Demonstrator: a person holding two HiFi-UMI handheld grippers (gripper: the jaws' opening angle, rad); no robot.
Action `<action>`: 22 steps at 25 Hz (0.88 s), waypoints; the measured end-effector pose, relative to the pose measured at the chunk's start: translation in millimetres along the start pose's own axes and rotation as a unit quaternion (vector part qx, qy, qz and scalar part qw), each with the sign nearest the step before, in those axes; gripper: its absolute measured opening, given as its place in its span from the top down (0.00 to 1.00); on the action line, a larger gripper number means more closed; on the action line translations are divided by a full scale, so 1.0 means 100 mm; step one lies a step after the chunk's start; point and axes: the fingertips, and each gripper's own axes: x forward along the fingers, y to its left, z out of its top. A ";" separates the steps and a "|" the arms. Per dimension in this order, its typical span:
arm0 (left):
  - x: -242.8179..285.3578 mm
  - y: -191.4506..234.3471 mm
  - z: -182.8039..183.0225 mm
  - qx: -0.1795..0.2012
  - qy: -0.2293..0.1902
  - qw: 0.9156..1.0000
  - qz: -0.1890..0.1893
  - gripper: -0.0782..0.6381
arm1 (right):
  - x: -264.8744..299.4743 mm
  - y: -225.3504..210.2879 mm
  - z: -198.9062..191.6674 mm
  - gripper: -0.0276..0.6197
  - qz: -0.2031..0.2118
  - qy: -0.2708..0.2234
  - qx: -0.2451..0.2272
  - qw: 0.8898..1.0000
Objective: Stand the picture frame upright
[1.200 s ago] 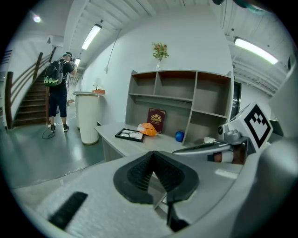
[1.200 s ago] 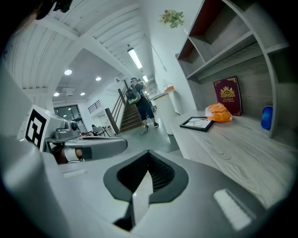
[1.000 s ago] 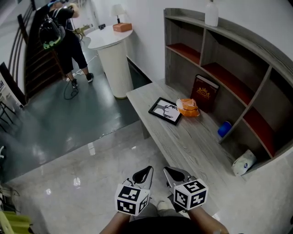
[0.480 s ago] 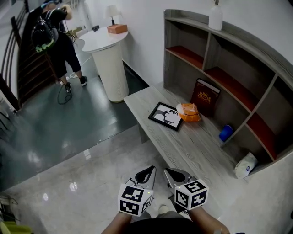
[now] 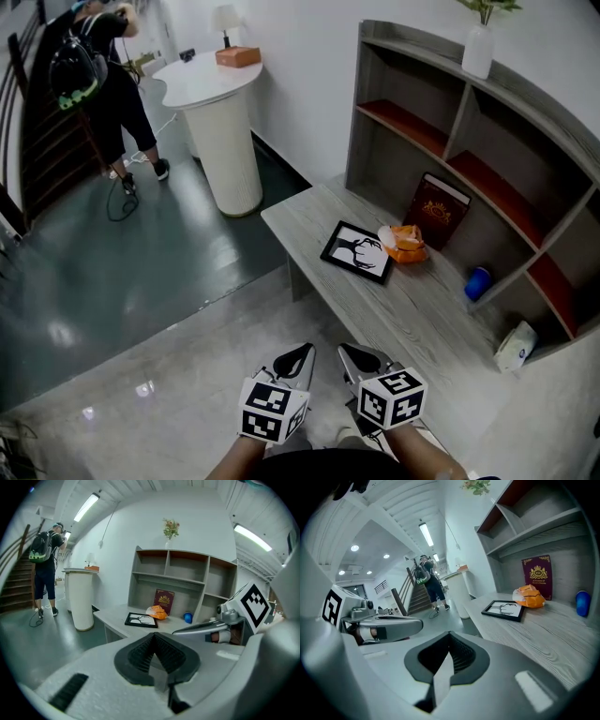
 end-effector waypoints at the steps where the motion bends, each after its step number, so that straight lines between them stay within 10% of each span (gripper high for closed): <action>1: 0.00 0.08 0.01 0.001 0.001 1.000 -0.003 0.89 | 0.07 0.02 0.03 0.96 -0.004 -0.001 0.001 1.000; 22: 0.13 1.04 -0.03 0.003 0.032 0.998 -0.058 0.89 | 0.90 0.17 0.15 0.96 -0.069 0.003 0.030 0.997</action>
